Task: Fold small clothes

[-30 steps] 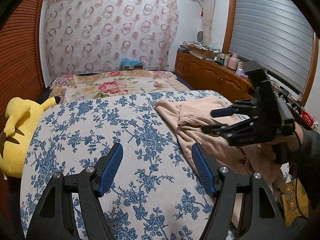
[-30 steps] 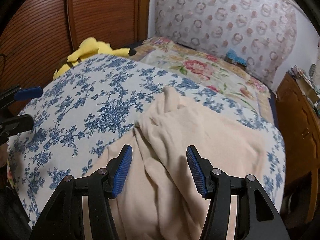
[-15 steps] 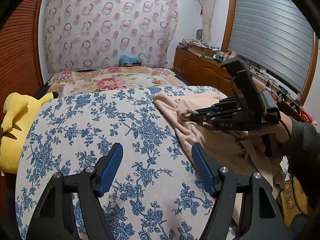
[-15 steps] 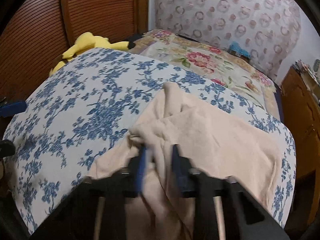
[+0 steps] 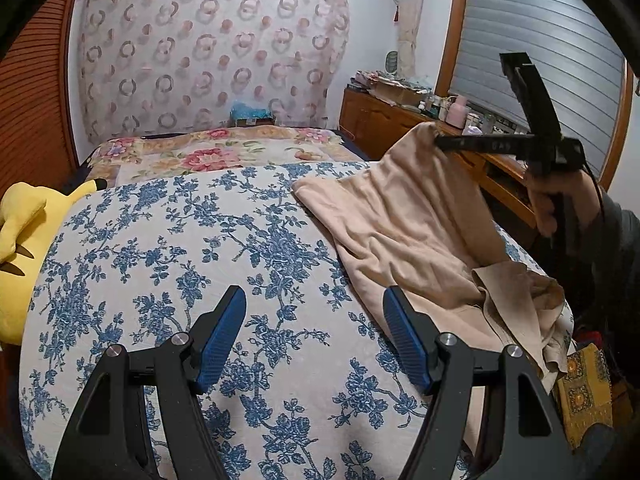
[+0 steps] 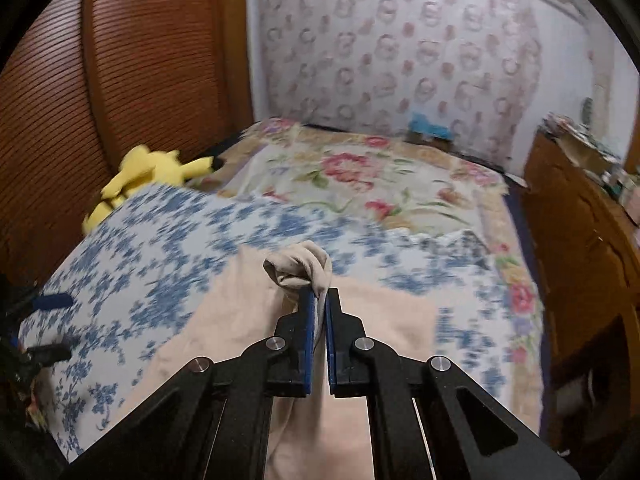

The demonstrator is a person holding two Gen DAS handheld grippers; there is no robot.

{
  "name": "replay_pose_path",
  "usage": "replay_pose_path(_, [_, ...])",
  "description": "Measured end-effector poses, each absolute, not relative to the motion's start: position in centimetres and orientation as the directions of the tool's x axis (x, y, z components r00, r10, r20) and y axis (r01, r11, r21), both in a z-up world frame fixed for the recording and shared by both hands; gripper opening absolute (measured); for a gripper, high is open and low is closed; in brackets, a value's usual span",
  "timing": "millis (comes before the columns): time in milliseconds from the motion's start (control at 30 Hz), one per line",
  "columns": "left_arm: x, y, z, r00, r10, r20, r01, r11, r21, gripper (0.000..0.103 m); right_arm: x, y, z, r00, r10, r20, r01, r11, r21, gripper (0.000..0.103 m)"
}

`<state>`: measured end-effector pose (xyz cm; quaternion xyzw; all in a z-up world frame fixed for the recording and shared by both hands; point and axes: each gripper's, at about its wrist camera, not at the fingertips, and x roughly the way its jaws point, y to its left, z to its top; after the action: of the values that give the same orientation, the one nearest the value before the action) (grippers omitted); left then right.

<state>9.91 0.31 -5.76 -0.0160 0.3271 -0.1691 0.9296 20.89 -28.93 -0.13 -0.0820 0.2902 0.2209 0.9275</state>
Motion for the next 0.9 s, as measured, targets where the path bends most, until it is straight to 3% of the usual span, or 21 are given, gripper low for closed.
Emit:
replay_pose_path(333, [10.0, -0.2, -6.2, 0.719, -0.331, -0.611, 0.316, 0.939, -0.136, 0.072, 23.2, -32.0, -1.5, 0.754, 0.22, -0.618, -0.291, 0.957, -0.014, 0.005])
replay_pose_path(500, [10.0, -0.4, -6.3, 0.715, -0.335, -0.613, 0.318, 0.938, -0.141, 0.072, 23.9, -31.7, -2.2, 0.776, 0.095, -0.623, -0.185, 0.979, -0.081, 0.006])
replay_pose_path(633, [9.9, -0.7, -6.3, 0.713, -0.336, -0.615, 0.323, 0.936, -0.137, 0.072, 22.8, -31.2, -1.6, 0.781, 0.092, -0.618, -0.178, 0.981, -0.078, 0.022])
replay_pose_path(700, [9.8, -0.9, -6.3, 0.714, -0.338, -0.613, 0.326, 0.936, -0.136, 0.072, 21.7, -30.4, -1.6, 0.781, 0.115, -0.614, -0.208, 0.975, -0.082, 0.039])
replay_pose_path(733, [9.8, -0.9, -6.3, 0.715, -0.339, -0.612, 0.327, 0.935, -0.136, 0.072, 20.9, -29.8, -1.6, 0.781, 0.124, -0.613, -0.224, 0.971, -0.088, 0.042])
replay_pose_path(900, [9.6, -1.2, -6.2, 0.713, -0.341, -0.613, 0.332, 0.934, -0.134, 0.072, 16.5, -28.7, -2.7, 0.757, 0.192, -0.624, -0.317, 0.944, -0.094, 0.045])
